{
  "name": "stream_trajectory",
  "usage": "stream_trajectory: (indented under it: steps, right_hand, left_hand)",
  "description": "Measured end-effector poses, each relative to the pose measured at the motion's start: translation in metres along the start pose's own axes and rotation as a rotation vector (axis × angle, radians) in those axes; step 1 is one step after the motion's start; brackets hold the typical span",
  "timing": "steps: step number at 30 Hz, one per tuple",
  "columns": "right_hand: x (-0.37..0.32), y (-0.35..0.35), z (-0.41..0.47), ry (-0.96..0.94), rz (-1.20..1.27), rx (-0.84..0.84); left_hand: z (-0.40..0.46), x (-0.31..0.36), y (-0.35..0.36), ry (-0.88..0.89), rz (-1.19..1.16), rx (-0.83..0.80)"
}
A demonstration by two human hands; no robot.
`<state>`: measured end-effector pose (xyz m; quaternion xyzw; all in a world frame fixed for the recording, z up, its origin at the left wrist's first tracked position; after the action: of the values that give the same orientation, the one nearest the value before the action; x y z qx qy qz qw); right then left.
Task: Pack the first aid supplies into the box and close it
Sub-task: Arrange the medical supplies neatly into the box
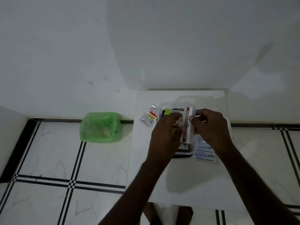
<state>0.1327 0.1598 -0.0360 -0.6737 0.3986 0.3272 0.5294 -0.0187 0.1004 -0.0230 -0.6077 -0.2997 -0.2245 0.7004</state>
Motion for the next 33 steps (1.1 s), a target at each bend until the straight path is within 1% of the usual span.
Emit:
stream_trajectory:
  steps: [2,3,4,6,9,12,15,17,19,21,25,27,28,30,31,33]
  right_hand:
    - [-0.002,-0.009,0.004,-0.062,-0.161,0.074]
    - [-0.003,-0.010,0.005,-0.094,-0.219,0.109]
    - [-0.005,-0.010,0.006,-0.125,-0.250,0.135]
    - [-0.008,-0.002,0.007,-0.182,-0.311,0.157]
    - [-0.005,0.015,0.009,-0.215,-0.433,0.143]
    - [0.001,0.024,0.008,-0.230,-0.477,0.142]
    - [0.010,0.024,-0.002,-0.276,-0.476,0.141]
    - [0.017,0.027,-0.014,-0.325,-0.526,0.104]
    - [0.027,0.036,-0.025,-0.352,-0.569,0.020]
    - [0.038,0.042,-0.026,-0.317,-0.566,-0.041]
    - [0.038,0.046,-0.008,-0.248,-0.620,-0.083]
    - [0.035,0.046,-0.007,-0.226,-0.601,-0.099]
    - [0.032,0.044,-0.009,-0.238,-0.577,-0.087]
    - [0.024,0.037,-0.019,-0.286,-0.532,-0.009]
    - [0.019,0.033,-0.024,-0.309,-0.515,0.033]
    - [0.005,0.032,-0.030,-0.363,-0.474,0.090]
  left_hand:
    - [0.005,-0.004,0.008,0.134,0.335,-0.006]
    - [0.007,-0.009,0.014,0.174,0.474,-0.021]
    - [0.008,-0.015,0.019,0.195,0.566,-0.046]
    - [0.005,-0.024,0.026,0.211,0.663,-0.083]
    - [-0.002,-0.033,0.027,0.211,0.714,-0.124]
    - [-0.004,-0.041,0.028,0.203,0.696,-0.170]
    - [-0.005,-0.042,0.030,0.189,0.665,-0.173]
    - [-0.006,-0.043,0.031,0.181,0.643,-0.173]
    - [-0.007,-0.045,0.034,0.183,0.625,-0.166]
    - [-0.008,-0.047,0.035,0.181,0.608,-0.165]
    - [-0.008,-0.049,0.035,0.180,0.589,-0.160]
    - [-0.008,-0.046,0.032,0.188,0.556,-0.149]
    - [-0.007,-0.044,0.029,0.198,0.523,-0.138]
    - [-0.003,-0.039,0.015,0.188,0.442,-0.087]
    - [0.002,-0.041,0.003,0.153,0.398,-0.023]
    - [0.015,-0.061,-0.022,0.025,0.337,0.144]
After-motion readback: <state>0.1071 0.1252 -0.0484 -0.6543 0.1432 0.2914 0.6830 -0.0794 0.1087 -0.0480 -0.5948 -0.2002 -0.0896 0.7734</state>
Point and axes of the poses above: each hand's wrist, its own z-axis towards the middle knuckle, its own y-axis out of the palm, x = y × z, the point moved 8 cm from there along z, towards the middle knuckle, and after that the axes turned 7 degrees about z, right-handed, at the moved point
